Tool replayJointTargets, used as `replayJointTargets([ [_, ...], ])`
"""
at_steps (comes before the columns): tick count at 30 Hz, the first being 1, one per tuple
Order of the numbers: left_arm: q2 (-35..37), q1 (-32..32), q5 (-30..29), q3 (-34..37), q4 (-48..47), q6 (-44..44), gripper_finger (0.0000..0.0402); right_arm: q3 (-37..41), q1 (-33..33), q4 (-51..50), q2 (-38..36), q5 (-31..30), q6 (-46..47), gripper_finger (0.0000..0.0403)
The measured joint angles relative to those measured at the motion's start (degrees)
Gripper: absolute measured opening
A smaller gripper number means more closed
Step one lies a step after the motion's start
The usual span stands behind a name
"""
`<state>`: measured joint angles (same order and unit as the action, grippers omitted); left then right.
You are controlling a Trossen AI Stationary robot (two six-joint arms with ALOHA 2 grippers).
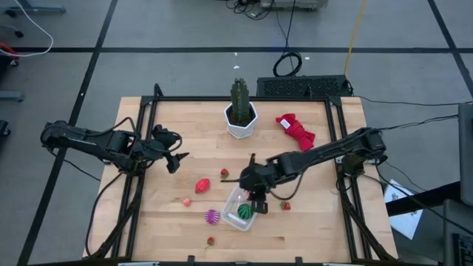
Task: Pick and placing Produce into tupperware
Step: Put the right pink peach into the transparent bin
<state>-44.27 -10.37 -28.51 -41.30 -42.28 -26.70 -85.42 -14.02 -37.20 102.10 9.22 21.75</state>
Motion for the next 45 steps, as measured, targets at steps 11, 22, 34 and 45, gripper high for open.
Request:
replayJointTargets([
  [11, 0.01, 0.0, 0.02, 0.0, -0.49, 0.0, 0.0349, -8.76, -0.31, -5.04, 9.76, 0.67, -2.2, 0.0107],
  [22, 0.02, 0.0, 0.02, 0.0, -0.7, -0.07, 0.0349, -8.82, -0.24, -4.27, 11.29, -3.96, -4.59, 0.0107],
  [34, 0.01, 0.0, 0.03, 0.0, -0.76, -0.13, 0.0349, -6.73, -0.22, -3.08, 11.26, -4.9, -4.52, 0.0107],
  [45, 0.01, 0.0, 0.04, 0.0, -0.76, -0.44, 0.0349, -3.42, 0.22, 0.16, 11.3, -4.73, -4.06, 0.0108],
])
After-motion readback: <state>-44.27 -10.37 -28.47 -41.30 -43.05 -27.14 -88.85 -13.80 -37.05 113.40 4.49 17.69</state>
